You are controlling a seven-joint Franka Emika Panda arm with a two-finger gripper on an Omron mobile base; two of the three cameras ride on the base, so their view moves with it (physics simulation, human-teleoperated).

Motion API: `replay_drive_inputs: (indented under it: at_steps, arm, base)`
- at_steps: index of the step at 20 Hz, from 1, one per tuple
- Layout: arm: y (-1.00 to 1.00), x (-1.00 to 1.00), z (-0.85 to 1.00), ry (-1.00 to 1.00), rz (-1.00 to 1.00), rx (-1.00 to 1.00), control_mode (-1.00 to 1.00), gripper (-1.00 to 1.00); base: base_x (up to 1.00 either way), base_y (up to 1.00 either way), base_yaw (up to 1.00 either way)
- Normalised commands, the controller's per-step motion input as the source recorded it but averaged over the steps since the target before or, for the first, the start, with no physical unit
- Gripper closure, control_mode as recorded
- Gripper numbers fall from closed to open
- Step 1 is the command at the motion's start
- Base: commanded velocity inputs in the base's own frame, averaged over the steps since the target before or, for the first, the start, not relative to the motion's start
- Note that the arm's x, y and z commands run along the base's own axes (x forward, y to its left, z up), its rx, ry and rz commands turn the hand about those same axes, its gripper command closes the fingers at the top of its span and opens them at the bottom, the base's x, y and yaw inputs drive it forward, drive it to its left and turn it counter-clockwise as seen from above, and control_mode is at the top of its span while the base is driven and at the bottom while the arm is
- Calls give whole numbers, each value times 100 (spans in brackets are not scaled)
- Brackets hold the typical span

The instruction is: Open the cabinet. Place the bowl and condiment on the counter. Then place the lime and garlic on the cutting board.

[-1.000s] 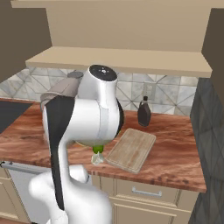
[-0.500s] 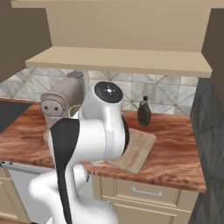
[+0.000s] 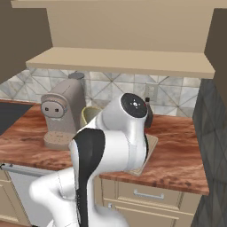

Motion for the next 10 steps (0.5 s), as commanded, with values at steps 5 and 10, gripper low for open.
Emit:
replay_drive_inputs:
  at_steps: [5,10]
  arm:
    - [-22,44,-72,-34,43,-19,-100,100]
    - [-6,26,-73,-41,29,-32,-100,100]
  base:
    - [0,0,0]
    - [0,0,0]
